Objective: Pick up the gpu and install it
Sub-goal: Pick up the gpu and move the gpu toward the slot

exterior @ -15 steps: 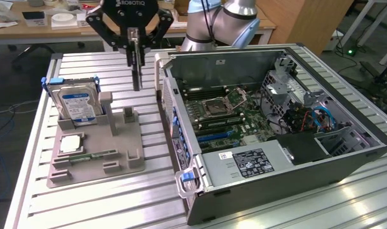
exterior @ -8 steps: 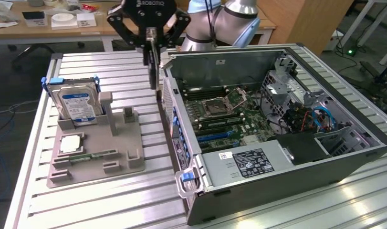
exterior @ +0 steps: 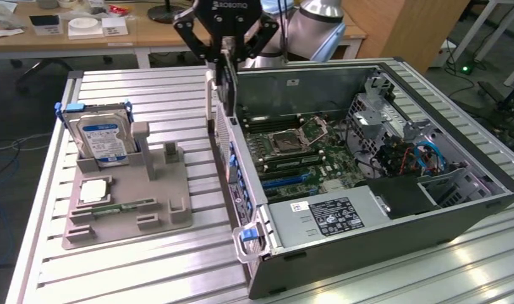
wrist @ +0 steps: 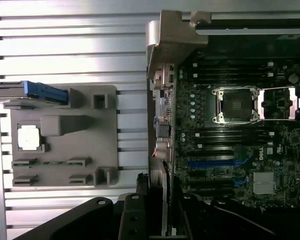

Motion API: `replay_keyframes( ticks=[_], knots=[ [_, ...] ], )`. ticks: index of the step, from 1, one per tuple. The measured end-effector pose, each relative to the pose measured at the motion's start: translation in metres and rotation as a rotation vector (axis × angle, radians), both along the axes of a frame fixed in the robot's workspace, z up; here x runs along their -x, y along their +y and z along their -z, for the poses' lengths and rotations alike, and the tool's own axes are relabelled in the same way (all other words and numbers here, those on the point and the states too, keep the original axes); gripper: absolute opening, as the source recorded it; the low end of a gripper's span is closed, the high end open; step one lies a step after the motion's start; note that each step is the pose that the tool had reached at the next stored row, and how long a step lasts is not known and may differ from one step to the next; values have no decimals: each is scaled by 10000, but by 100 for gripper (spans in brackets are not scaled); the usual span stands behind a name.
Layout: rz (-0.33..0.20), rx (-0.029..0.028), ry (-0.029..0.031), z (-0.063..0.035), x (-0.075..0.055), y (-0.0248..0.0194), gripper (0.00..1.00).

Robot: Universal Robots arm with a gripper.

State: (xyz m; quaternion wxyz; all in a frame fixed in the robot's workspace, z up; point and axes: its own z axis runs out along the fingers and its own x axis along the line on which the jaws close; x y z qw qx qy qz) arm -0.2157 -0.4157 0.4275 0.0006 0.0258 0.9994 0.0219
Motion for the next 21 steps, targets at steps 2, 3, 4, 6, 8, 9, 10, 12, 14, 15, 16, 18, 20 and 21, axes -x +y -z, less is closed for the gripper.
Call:
replay_keyframes(
  ticks=[2, 3, 4, 6, 8, 9, 10, 12, 14, 15, 16, 18, 20, 21],
  knots=[
    [2, -1, 0, 3, -93, 0, 27],
    [0, -1, -1, 5, -138, 0, 27],
    [0, -1, -2, 7, -184, 0, 27],
    [2, -1, -1, 10, -273, 0, 27],
    [-1, -1, 0, 12, -367, 0, 27],
    [1, -1, -1, 14, -412, 0, 27],
    [2, -1, -1, 15, -456, 0, 27],
    [-1, -1, -1, 17, -538, 0, 27],
    [2, 0, -1, 19, -614, 0, 27],
    [1, -1, -1, 20, -651, 0, 27],
    [-1, -1, -1, 21, -691, 0, 27],
    [2, -1, -1, 23, -770, 0, 27],
    [-1, -1, -2, 26, -850, 0, 27],
    [0, 0, -1, 27, -894, 0, 27]
  ],
)
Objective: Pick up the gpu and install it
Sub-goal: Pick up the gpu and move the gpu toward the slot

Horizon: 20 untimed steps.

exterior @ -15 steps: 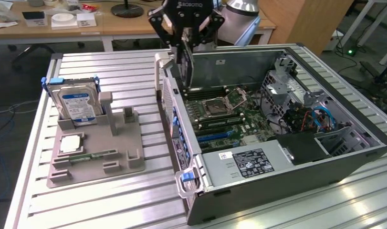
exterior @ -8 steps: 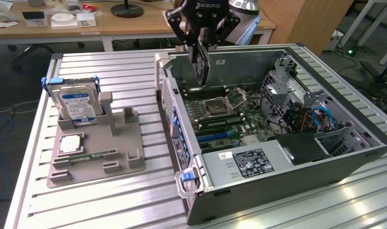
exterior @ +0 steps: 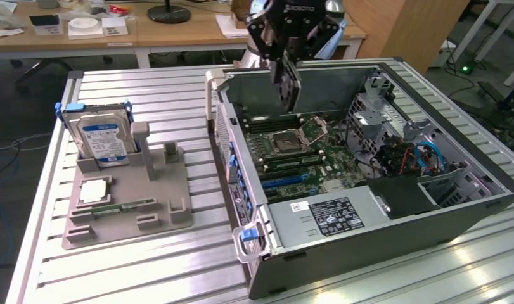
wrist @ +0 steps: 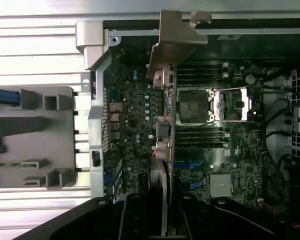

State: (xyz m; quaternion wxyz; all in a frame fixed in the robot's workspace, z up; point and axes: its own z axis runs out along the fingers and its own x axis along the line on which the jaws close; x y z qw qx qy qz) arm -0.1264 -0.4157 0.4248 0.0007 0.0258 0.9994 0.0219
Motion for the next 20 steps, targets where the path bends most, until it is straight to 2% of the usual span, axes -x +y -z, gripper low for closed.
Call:
replay_keyframes(
  ticks=[20],
  knots=[
    [2, -1, 0, 29, -909, 0, 27]
  ],
)
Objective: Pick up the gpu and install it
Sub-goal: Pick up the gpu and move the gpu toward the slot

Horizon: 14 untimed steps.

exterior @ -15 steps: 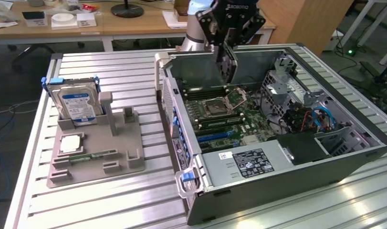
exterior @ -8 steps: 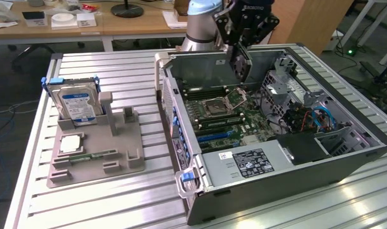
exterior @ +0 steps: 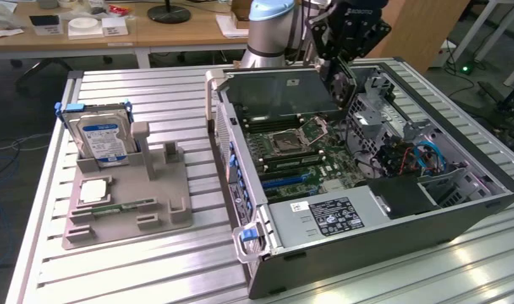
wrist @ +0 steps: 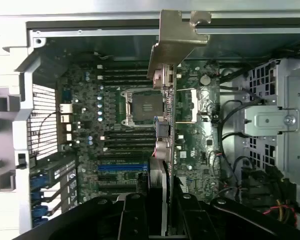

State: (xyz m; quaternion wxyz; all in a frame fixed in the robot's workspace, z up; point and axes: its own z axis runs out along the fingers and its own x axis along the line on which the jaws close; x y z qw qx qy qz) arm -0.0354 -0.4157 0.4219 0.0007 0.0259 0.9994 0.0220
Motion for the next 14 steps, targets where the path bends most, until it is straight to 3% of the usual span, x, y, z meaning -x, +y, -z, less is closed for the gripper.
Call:
replay_keyframes(
  ticks=[6, 14],
  knots=[
    [-52, 0, 0, 5, -232, 0, 27],
    [-90, 0, 0, 6, -255, 0, 27]
  ],
)
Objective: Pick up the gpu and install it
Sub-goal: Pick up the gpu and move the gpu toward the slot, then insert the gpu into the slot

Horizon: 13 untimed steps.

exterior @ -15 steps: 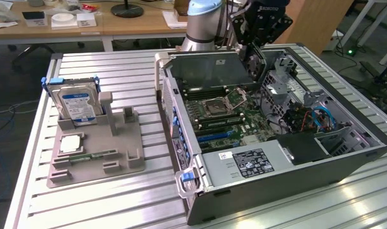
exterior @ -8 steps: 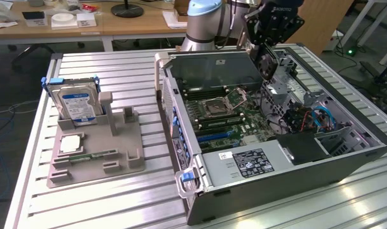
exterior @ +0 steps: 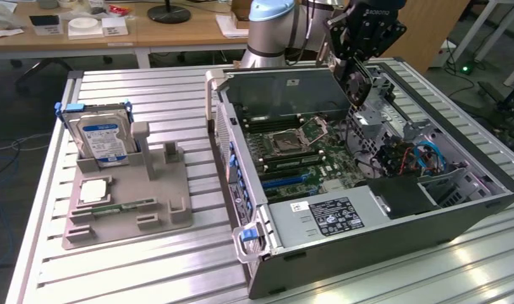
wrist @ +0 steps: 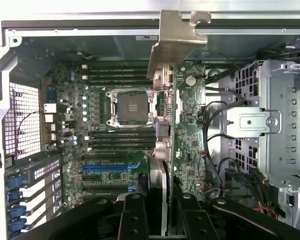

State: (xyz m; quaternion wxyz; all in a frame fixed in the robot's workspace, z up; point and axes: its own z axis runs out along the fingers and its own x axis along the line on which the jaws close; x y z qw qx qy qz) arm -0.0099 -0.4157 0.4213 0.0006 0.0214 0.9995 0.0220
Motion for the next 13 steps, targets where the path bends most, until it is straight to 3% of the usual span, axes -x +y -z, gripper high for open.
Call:
replay_keyframes(
  ticks=[9, 13],
  knots=[
    [-20, 0, 0, 0, 0, 0, 27],
    [-541, 1, 0, 0, 0, 0, 27]
  ],
)
